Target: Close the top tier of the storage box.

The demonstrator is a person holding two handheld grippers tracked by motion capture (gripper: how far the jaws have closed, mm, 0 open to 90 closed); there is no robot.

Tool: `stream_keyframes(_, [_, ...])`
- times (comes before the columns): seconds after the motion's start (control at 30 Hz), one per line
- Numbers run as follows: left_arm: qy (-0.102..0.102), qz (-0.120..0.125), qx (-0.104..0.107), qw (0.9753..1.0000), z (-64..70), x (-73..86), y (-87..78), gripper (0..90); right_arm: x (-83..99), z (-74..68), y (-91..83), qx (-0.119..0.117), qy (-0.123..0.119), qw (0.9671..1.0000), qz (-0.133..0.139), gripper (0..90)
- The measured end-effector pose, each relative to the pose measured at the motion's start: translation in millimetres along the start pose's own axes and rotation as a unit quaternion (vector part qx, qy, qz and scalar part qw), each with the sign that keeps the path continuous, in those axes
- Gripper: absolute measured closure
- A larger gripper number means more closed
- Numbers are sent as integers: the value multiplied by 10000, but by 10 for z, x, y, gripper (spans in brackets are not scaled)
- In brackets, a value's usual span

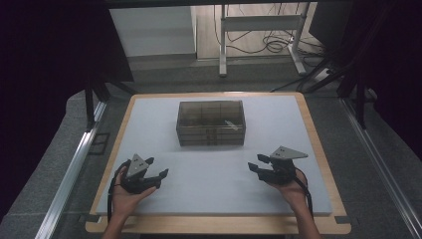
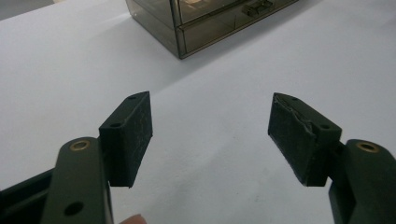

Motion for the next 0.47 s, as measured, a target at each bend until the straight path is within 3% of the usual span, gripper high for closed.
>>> stream_keyframes(0.47, [-17, 26, -1, 10000, -20, -11, -4, 316, 45, 30, -39, 64, 46, 10000, -11, 442])
Point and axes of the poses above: each handheld gripper's, and its own axes: y roughly forward along the jaws, x roughly out of its underside, z roughly to its right, the point moved 4 cm from there along y, roughly forward along the jaws
